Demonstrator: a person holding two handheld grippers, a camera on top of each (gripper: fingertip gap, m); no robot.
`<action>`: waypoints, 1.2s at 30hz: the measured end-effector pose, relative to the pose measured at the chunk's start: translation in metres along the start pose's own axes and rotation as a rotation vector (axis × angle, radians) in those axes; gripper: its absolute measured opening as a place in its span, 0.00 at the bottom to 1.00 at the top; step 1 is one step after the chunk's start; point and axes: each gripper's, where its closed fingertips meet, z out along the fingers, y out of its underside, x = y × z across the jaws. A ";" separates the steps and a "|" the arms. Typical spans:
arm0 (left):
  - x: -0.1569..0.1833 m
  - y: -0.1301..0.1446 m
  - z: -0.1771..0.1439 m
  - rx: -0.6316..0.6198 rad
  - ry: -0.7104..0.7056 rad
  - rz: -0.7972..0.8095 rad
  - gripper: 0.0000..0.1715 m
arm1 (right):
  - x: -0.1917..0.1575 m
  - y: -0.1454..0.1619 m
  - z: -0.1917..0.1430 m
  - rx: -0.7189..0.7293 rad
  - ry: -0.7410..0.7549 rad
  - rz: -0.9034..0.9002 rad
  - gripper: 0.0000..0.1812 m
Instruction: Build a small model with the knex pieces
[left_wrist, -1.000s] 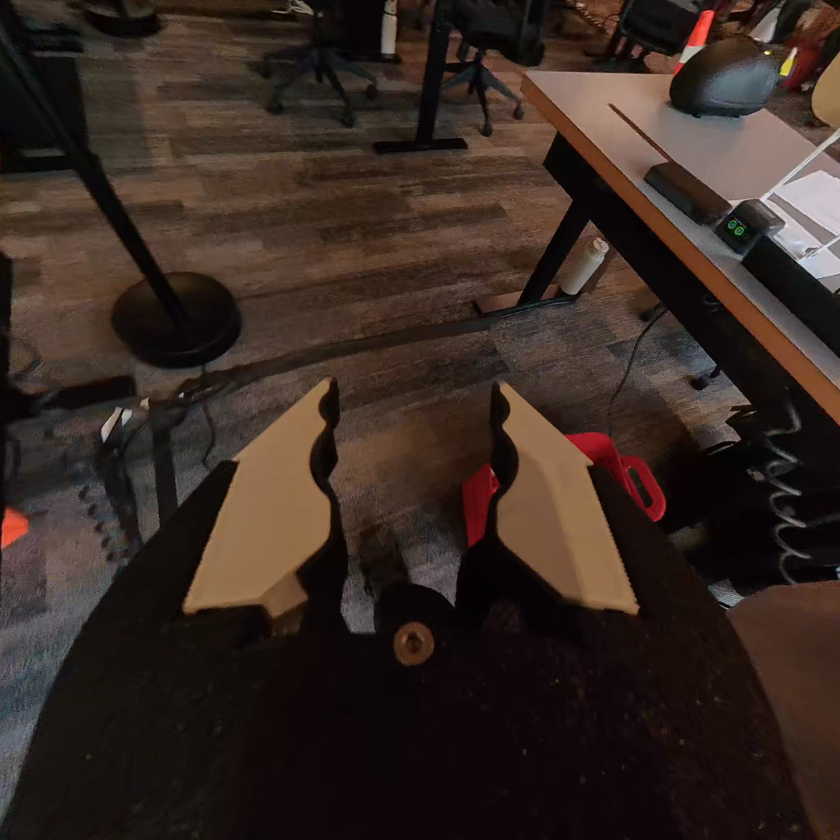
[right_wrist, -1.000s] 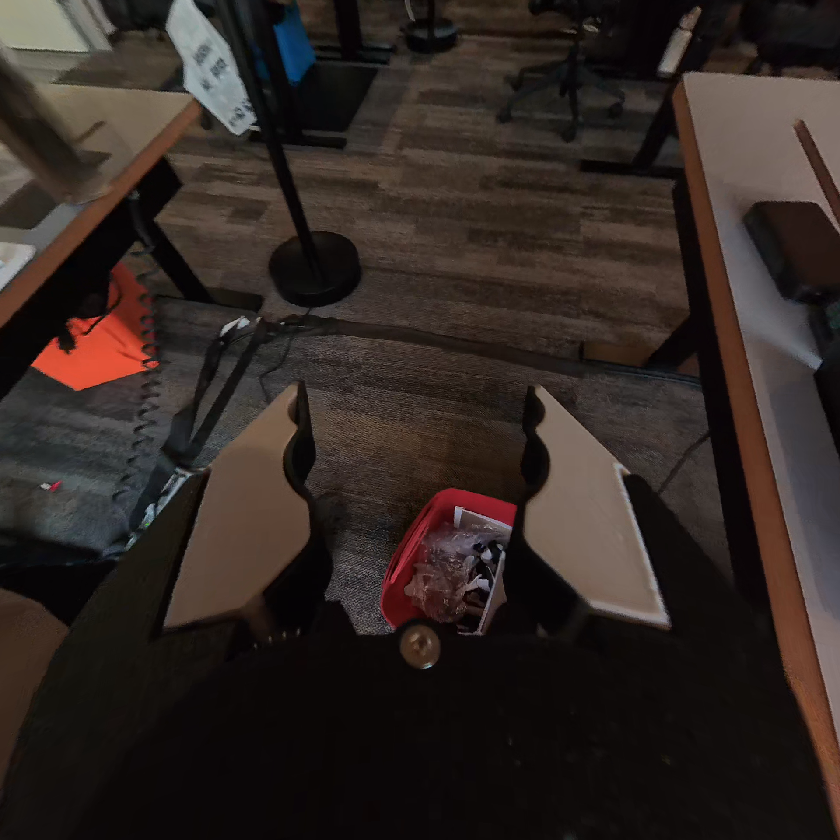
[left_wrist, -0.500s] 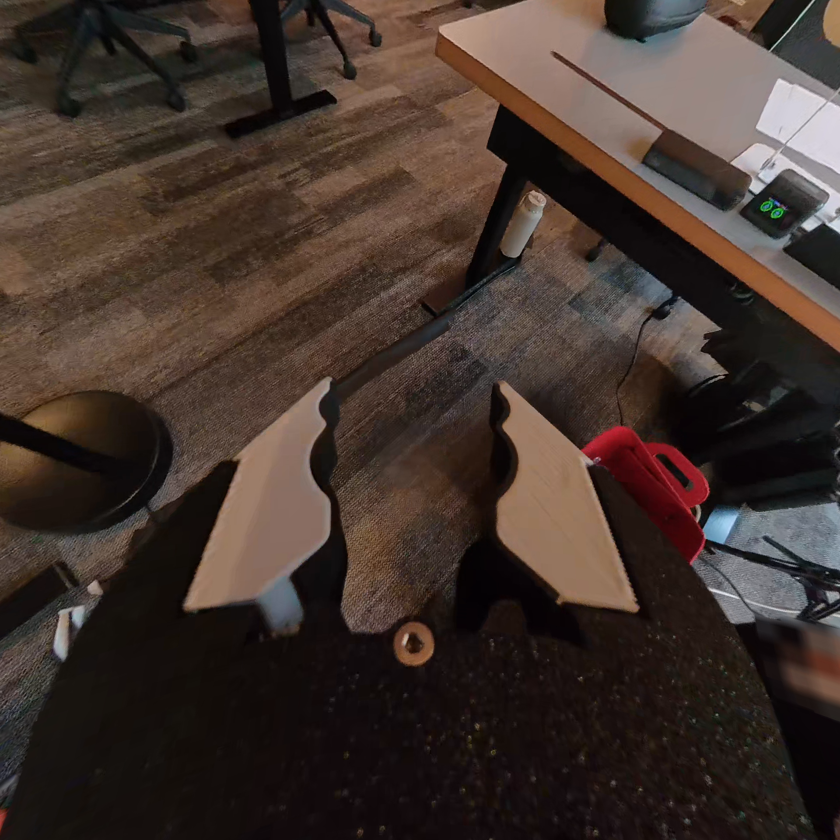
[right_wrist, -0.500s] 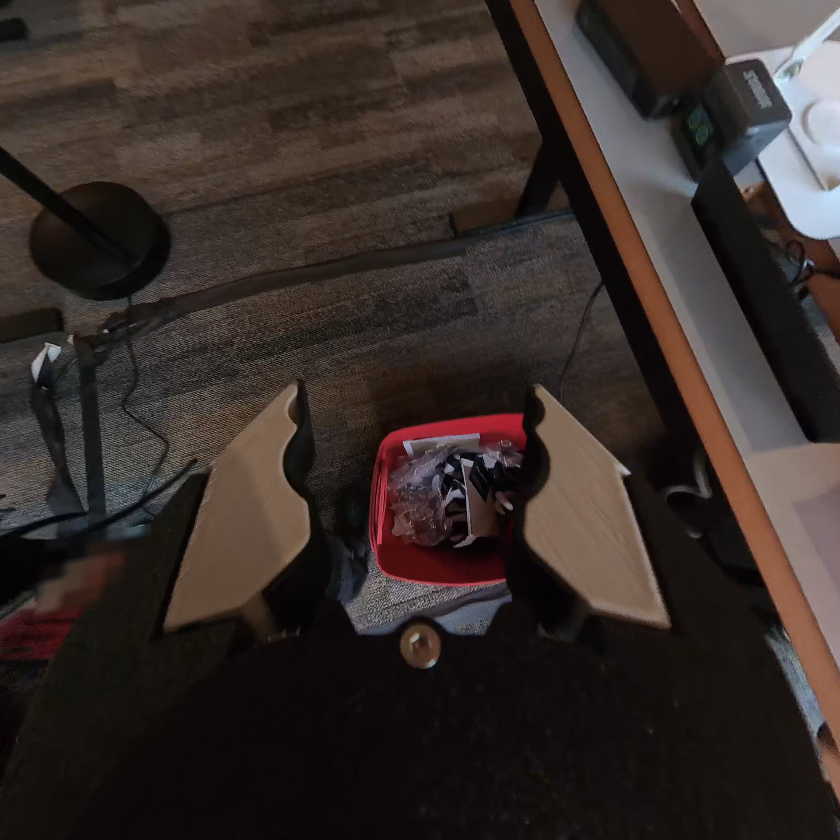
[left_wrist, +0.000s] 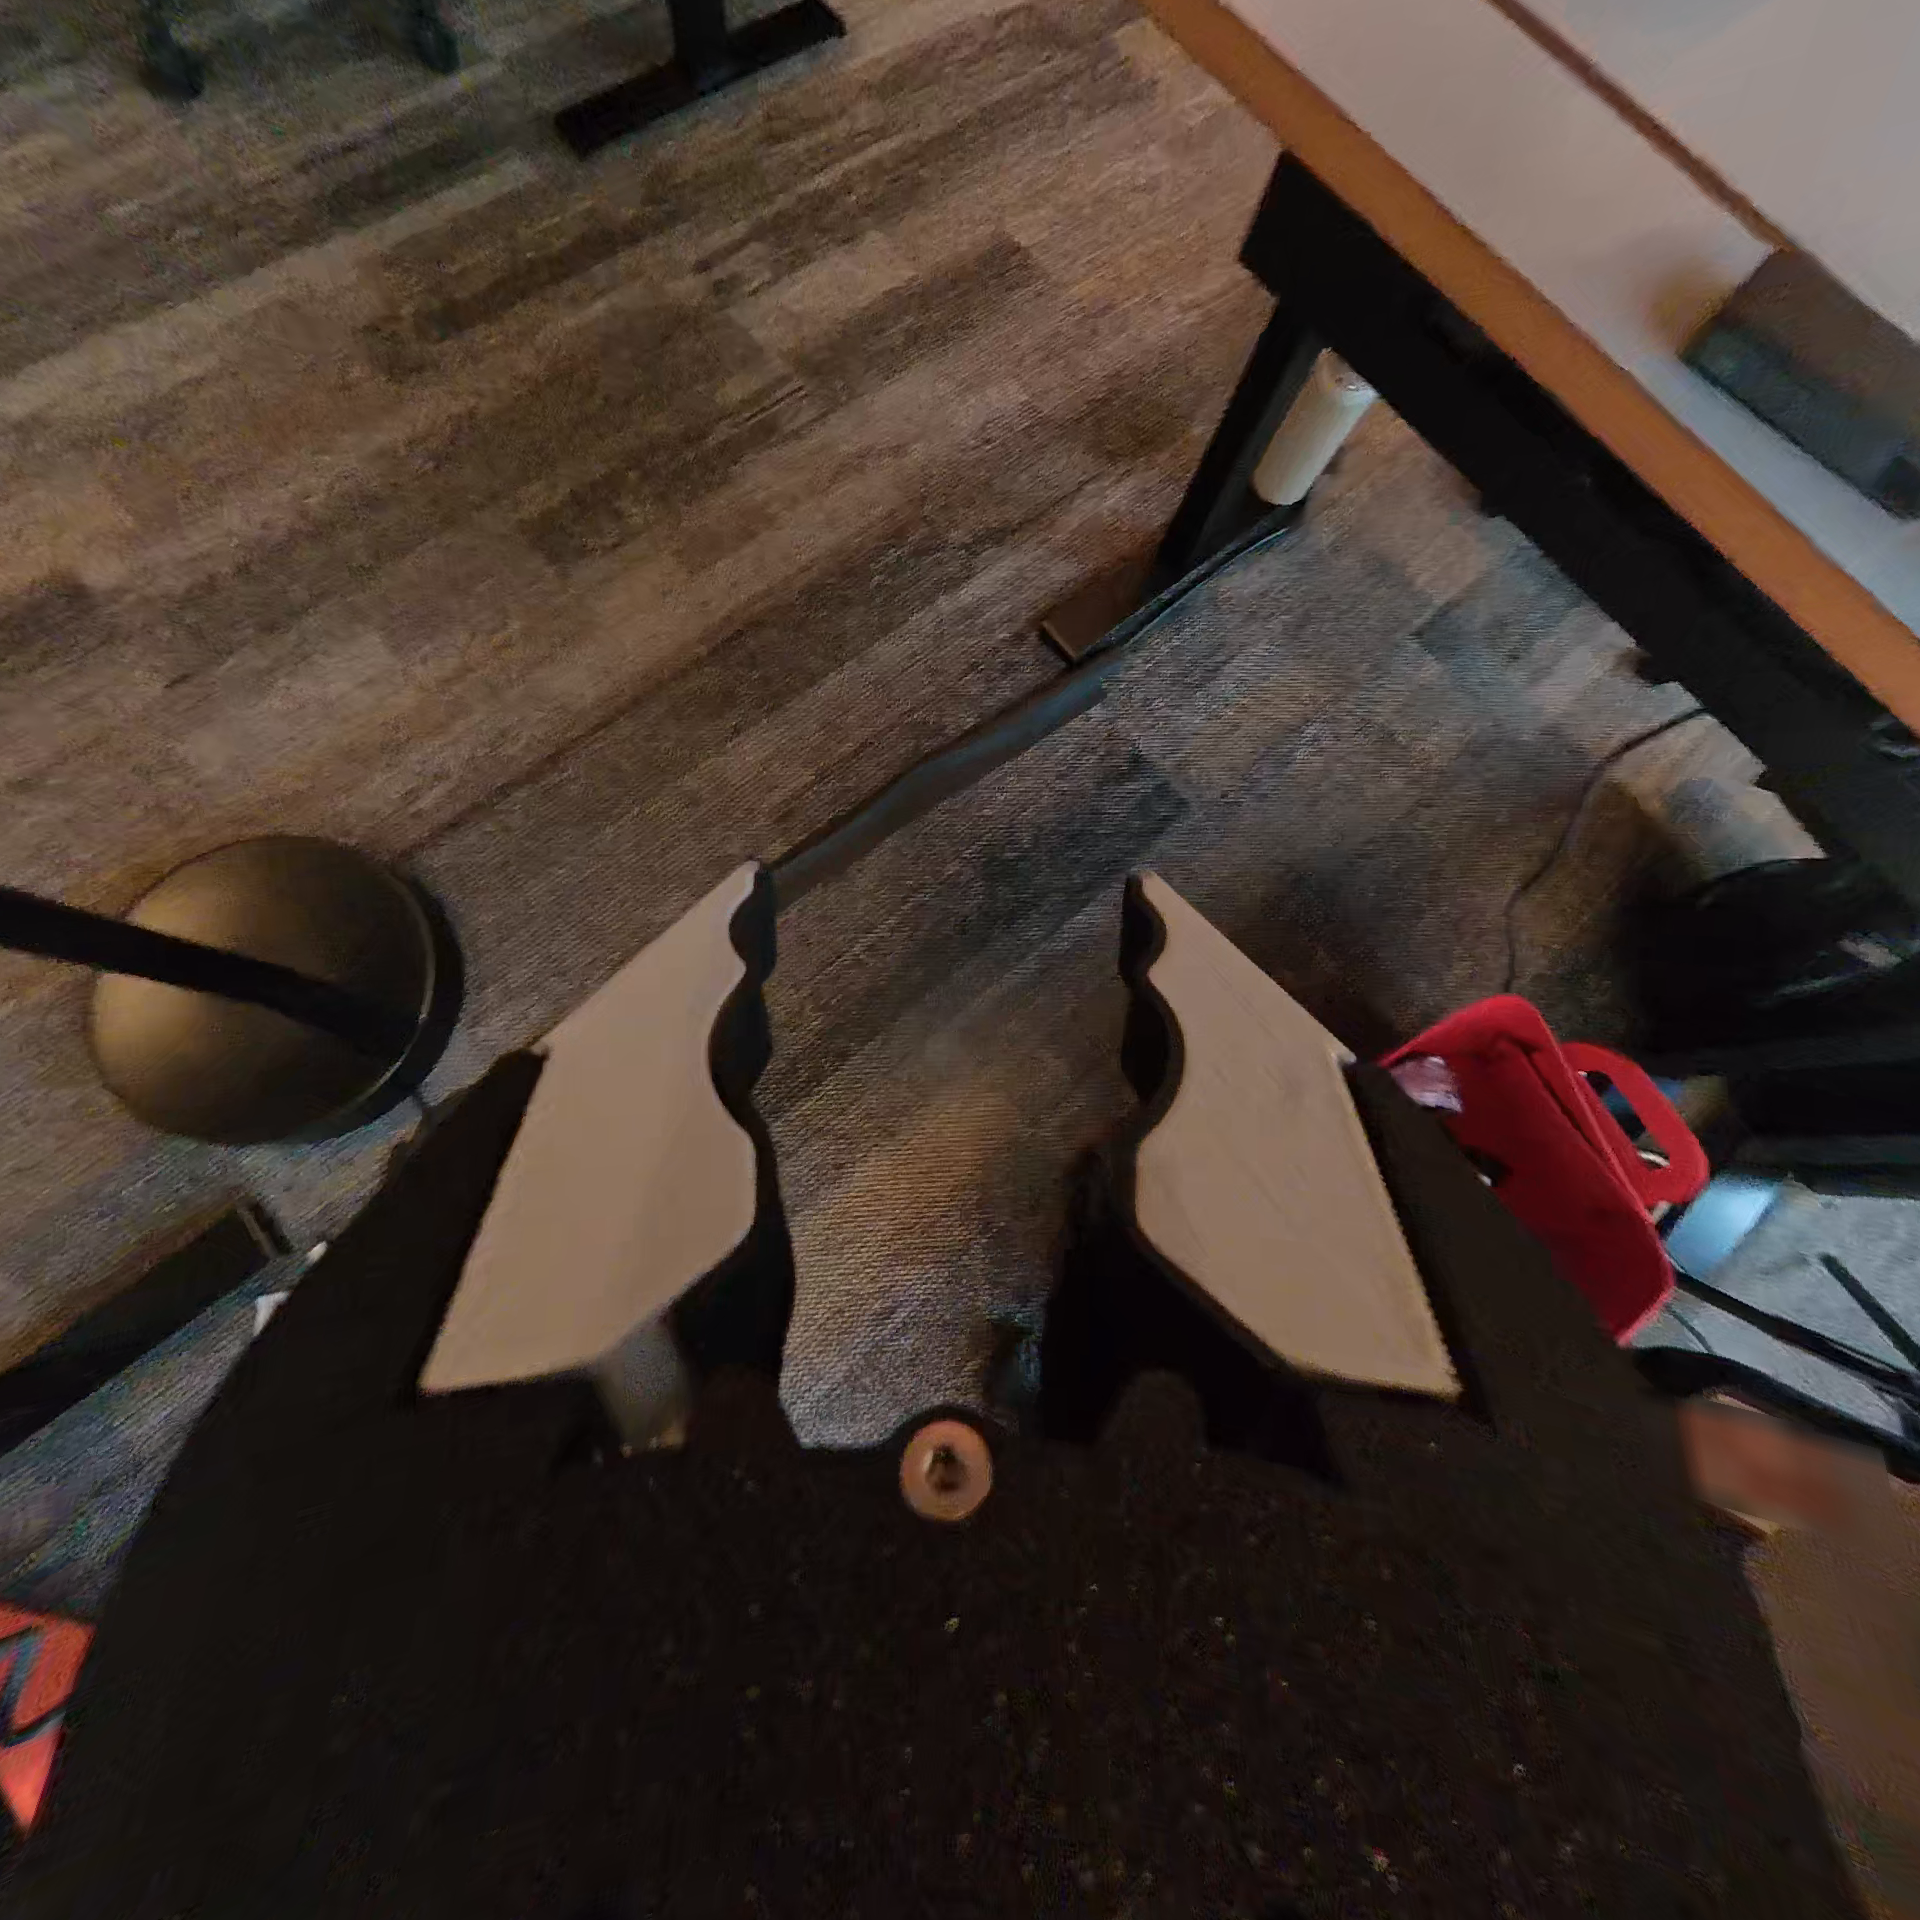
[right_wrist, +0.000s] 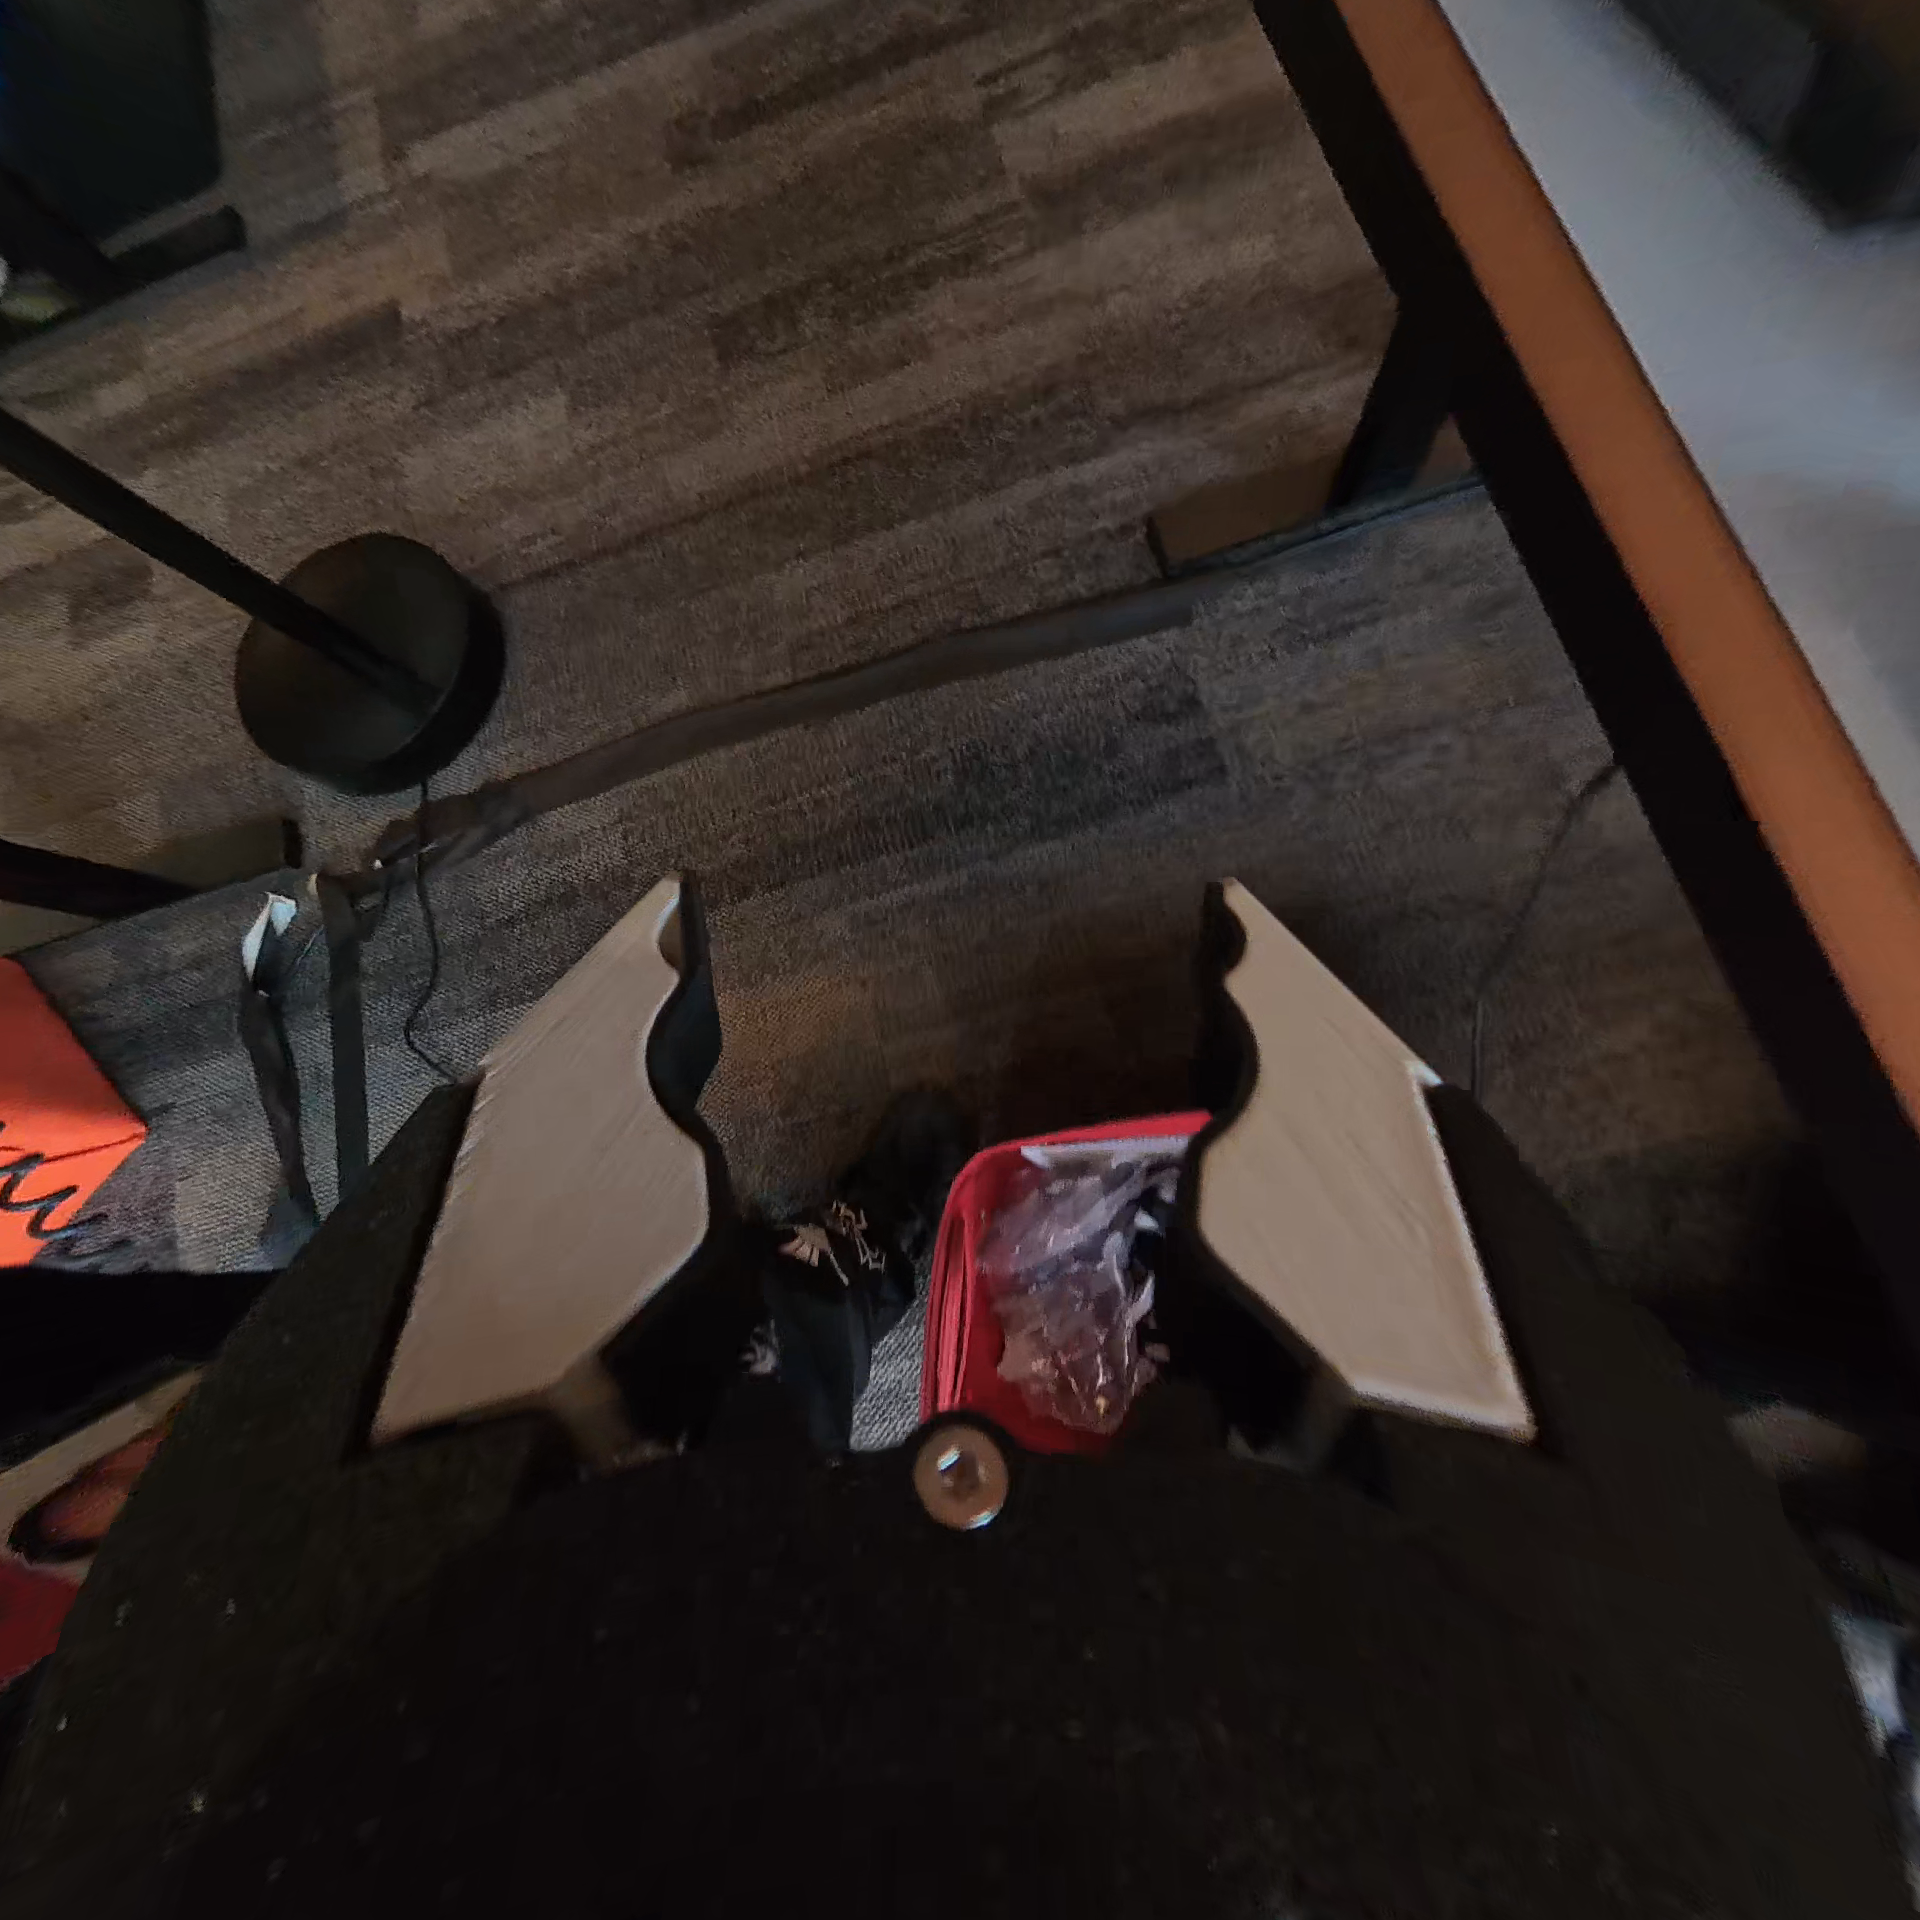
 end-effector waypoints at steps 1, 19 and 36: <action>-0.004 -0.003 0.003 -0.002 -0.021 -0.014 0.39 | 0.003 -0.009 0.009 0.001 -0.015 -0.014 0.51; -0.076 -0.070 0.049 0.162 -0.106 -0.232 0.42 | -0.024 -0.238 0.127 0.103 -0.171 -0.377 0.51; -0.327 -0.359 0.278 0.407 0.065 -0.196 0.41 | -0.176 -0.530 0.352 0.130 -0.160 -0.485 0.51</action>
